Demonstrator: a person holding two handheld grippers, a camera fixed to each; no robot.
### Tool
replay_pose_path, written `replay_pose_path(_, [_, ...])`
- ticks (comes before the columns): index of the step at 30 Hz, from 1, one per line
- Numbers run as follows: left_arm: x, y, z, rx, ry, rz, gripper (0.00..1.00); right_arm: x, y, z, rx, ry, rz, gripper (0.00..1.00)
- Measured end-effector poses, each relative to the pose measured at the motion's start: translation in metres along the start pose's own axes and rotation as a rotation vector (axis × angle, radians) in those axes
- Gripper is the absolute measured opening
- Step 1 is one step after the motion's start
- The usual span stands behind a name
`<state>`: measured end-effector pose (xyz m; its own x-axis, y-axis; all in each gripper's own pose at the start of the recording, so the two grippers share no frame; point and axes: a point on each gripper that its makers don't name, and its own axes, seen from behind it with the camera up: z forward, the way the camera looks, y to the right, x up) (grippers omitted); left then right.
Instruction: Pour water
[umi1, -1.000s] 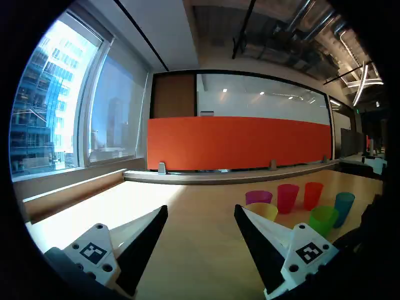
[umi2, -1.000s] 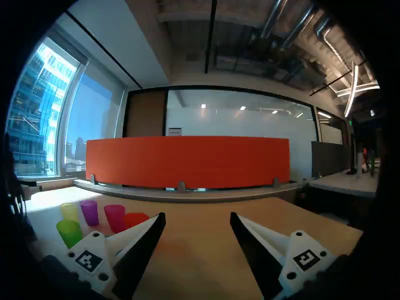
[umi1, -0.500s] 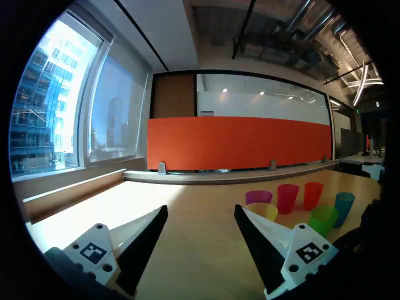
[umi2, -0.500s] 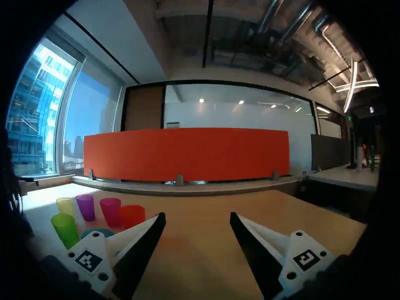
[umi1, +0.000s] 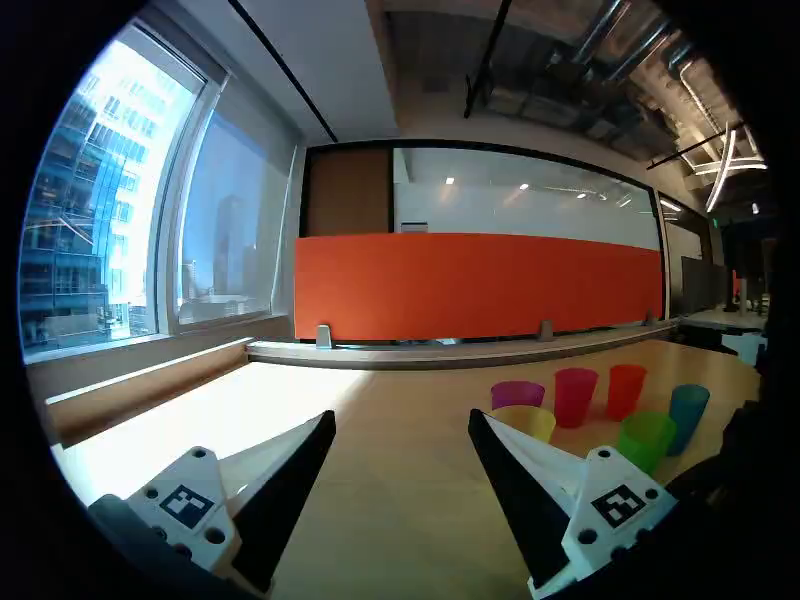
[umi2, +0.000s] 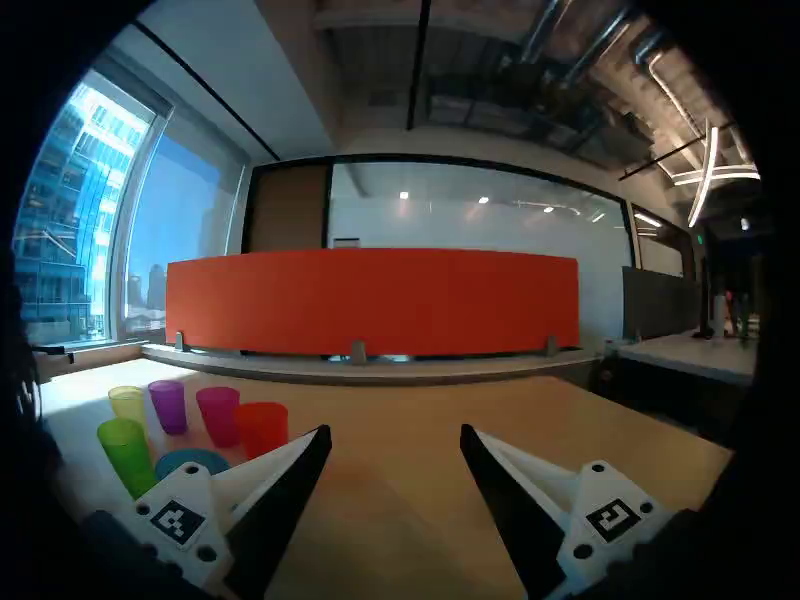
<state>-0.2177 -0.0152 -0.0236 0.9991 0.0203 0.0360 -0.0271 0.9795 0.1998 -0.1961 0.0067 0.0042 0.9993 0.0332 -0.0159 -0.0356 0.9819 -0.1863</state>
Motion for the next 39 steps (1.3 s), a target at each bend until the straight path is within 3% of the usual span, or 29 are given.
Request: replay_pose_path(39, [0.0006, -0.0005, 0.0018, 0.000, 0.000, 0.000, 0.99, -0.0006, 0.0030, 0.0009, 0.000, -0.003, 0.002, 1.00])
